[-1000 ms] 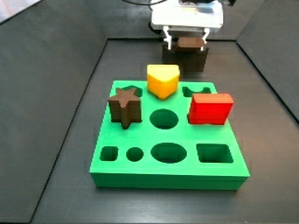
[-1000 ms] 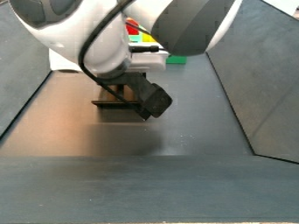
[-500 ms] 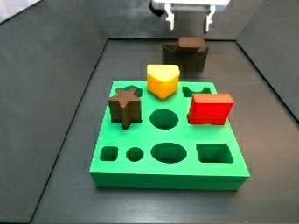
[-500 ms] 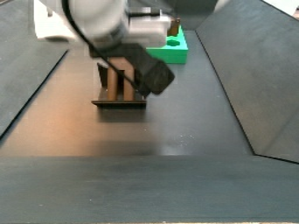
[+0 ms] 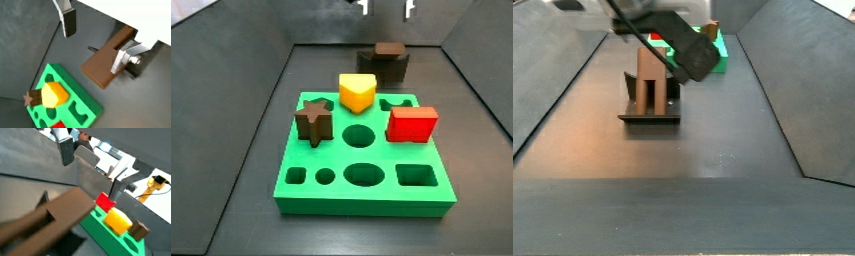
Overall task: Pick up the square-circle object. Move up. Place the square-circle object on the fixture. Regrasp the square-circle object. Move to above the board. Insert the square-circle object.
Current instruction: Regrasp the square-circle object.
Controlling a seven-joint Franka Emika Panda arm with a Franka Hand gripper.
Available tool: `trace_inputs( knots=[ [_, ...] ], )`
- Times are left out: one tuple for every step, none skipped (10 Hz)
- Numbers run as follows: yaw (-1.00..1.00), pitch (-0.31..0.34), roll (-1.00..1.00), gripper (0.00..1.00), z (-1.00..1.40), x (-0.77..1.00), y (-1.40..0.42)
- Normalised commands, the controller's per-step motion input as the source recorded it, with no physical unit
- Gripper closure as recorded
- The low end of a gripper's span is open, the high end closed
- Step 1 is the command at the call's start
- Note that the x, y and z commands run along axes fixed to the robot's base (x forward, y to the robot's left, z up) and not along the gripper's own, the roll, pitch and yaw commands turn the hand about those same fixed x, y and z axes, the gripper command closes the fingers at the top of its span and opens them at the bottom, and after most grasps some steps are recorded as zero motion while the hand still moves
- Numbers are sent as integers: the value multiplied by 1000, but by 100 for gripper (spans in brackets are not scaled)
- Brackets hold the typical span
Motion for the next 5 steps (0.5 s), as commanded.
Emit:
trace_inputs(
  knots=[
    [-39, -66, -21, 0, -1, -1000, 1],
    [-31, -78, 2, 0, 10, -1000, -4],
    [-13, -89, 38, 0, 5, -1000, -5],
    [1, -98, 65, 0, 10, -1000, -9],
    [12, -103, 88, 0, 15, -1000, -13]
  ],
)
